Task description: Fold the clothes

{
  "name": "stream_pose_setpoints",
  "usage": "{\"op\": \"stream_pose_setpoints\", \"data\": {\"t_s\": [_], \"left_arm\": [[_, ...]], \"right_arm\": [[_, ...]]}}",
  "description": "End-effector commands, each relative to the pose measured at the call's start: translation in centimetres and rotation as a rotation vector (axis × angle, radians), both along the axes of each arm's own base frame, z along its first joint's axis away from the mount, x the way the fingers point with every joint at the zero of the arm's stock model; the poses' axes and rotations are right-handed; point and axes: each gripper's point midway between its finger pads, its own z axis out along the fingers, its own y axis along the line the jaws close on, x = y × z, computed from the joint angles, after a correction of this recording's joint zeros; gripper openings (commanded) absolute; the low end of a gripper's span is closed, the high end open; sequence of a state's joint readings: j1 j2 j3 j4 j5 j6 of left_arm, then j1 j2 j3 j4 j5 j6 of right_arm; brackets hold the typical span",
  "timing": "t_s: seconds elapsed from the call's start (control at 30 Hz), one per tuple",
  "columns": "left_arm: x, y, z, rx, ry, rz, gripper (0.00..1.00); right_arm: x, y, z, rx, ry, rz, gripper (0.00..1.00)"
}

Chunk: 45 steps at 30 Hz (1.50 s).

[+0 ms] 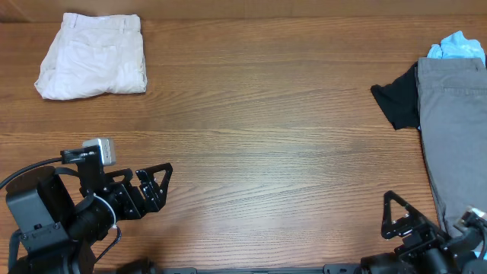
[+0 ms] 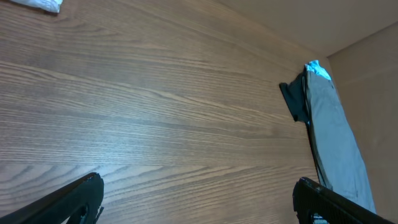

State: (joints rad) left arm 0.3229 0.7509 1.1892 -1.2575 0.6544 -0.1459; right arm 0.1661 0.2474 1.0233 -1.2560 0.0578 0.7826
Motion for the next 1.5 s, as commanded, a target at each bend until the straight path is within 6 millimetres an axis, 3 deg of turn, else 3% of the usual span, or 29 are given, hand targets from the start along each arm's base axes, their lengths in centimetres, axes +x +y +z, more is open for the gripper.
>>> {"op": "stream_pose_setpoints", "data": {"t_s": [0.0,0.27,0.4,0.5,0.7,1.13,1.3,1.47], "left_arm": [[0.0,-0.1,0.0,0.008,-0.012,-0.021,1.00],[0.0,-0.1,0.0,0.008,-0.012,-0.021,1.00],[0.0,-0.1,0.0,0.008,-0.012,-0.021,1.00],[0.0,-0.1,0.0,0.008,-0.012,-0.021,1.00],[0.0,-0.1,0.0,0.008,-0.012,-0.021,1.00],[0.0,-0.1,0.0,0.008,-0.013,-0.021,1.00],[0.0,-0.1,0.0,0.008,-0.012,-0.021,1.00],[0.0,-0.1,0.0,0.008,-0.012,-0.021,1.00]], "right_arm": [[1.1,-0.7,-0.7,-0.125,-0.055,-0.004,1.00],[5.6,-0.6,-4.4,-0.189,-0.187,-0.010,1.00],[7.9,1.3,-5.9,-0.278,-0.305,0.114,1.00],[9.2,2.4,-7.5,-0.347,-0.366,0.193,1.00],[11.1,2.3,-9.3,-0.376,-0.433,0.174,1.00],[12.3,2.5,-11.8,-0.561,-0.500,0.217,1.00],[12.2,2.7,-11.8,-0.691,-0.520,0.256,1.00],[12.2,2.6,-11.8,-0.696,-0.519,0.255,1.00]]}}
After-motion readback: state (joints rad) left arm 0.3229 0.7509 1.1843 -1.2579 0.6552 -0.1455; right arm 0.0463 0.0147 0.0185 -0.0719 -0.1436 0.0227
